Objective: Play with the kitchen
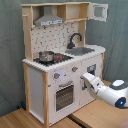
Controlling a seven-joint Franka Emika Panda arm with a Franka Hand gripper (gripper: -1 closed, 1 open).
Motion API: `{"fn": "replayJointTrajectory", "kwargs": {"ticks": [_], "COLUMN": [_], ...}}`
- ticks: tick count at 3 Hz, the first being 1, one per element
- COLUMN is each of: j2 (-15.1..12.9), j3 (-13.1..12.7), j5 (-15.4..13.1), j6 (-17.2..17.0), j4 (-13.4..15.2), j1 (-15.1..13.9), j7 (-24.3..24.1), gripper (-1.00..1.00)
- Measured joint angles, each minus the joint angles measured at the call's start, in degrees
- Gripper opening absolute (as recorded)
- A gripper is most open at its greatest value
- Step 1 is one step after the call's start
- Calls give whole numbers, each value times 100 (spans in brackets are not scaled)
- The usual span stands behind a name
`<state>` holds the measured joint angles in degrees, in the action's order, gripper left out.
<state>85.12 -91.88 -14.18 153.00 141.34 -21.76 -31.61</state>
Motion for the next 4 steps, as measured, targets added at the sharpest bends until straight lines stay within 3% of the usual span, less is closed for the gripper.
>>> {"fn": "replayJointTrajectory", "kwargs": {"ticks": [1, 3, 4], "j2": [0, -4, -4], "j3": [251, 270, 269], "j5": [-64, -79, -79], "j6": [-123, -450, -670], "j4": [1, -31, -177], "j1": [221, 675, 844], "j7": [460, 1700, 2197], "gripper": [100, 100, 100]}}
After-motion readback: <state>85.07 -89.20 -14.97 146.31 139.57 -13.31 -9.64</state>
